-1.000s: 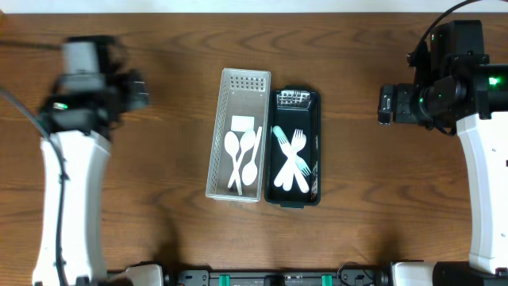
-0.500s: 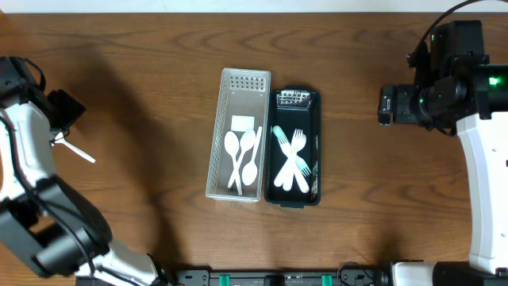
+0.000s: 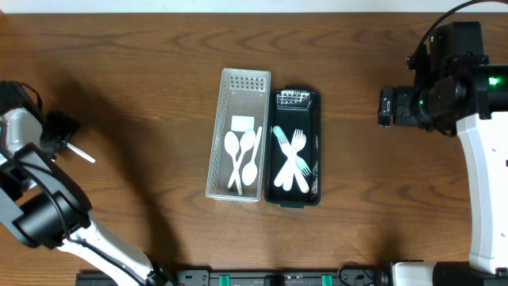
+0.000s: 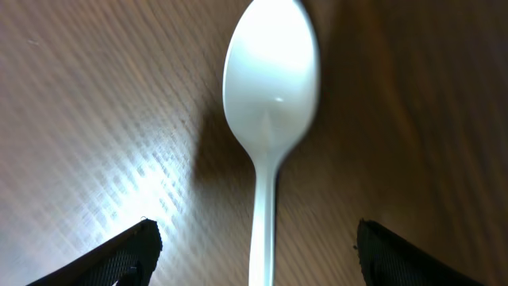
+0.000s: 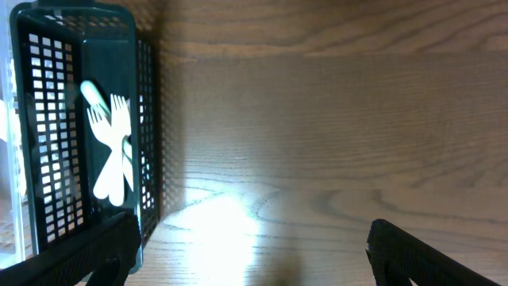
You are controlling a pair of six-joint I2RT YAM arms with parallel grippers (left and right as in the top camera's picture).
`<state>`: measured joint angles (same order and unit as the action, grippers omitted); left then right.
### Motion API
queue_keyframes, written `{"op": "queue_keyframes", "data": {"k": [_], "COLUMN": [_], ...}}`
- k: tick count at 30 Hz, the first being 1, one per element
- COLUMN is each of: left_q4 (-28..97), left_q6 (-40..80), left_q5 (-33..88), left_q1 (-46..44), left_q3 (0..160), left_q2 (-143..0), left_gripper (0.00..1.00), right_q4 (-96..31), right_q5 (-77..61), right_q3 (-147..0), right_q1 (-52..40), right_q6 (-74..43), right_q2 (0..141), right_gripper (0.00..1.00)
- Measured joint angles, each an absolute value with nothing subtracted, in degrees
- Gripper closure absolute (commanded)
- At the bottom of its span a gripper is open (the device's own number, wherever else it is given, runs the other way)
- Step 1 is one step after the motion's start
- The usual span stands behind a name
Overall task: Pack container
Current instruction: 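Move the left gripper to the last white spoon and grasp it, then place the spoon into the clear basket and release it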
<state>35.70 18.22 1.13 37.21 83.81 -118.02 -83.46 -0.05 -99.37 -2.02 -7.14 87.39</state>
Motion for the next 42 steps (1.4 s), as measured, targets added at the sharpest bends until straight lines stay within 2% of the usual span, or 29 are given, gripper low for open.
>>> {"op": "queue_keyframes", "data": {"k": [7,9,12,17,20,24,36,42], "left_q4": [34.4,34.4,34.3,34.3,34.3,34.5,39.3,43.5], "left_q6": [18.2,18.3,18.1,18.3,18.3,18.2,18.5,18.7], "left_q5": [0.9,0.7,0.0,-0.2,-0.2,-0.1,0.1,0.7], "left_q1": [37.4,37.4,37.5,37.6,37.6,37.6,36.7,31.6], "left_q3": [83.8,83.9,83.9,83.9,83.9,84.0,84.0,82.8], "left_q2": [-121.2,-121.3,-121.5,-121.5,-121.5,-121.5,-120.5,-110.9], "left_gripper": [0.2,0.32,0.65,0.85,0.92,0.94,0.94,0.94], "right_q4": [-83.7,-83.7,-83.8,-83.8,-83.8,-83.8,-81.7,-78.8], "right_q5": [-0.1,-0.1,-0.1,-0.1,-0.1,-0.1,-0.1,-0.1], "right_q3": [-99.4,-99.4,-99.4,-99.3,-99.3,-99.3,-99.3,-99.3], "right_q1": [-2.0,-2.0,-2.0,-2.0,-2.0,-2.0,-2.0,-2.0], "right_q6": [-7.1,-7.1,-7.1,-7.1,-7.1,-7.1,-7.1,-6.8], "right_q2": [87.4,87.4,87.4,87.4,87.4,87.4,87.4,87.4], "right_gripper": [0.06,0.06,0.06,0.06,0.06,0.06,0.06,0.06]}}
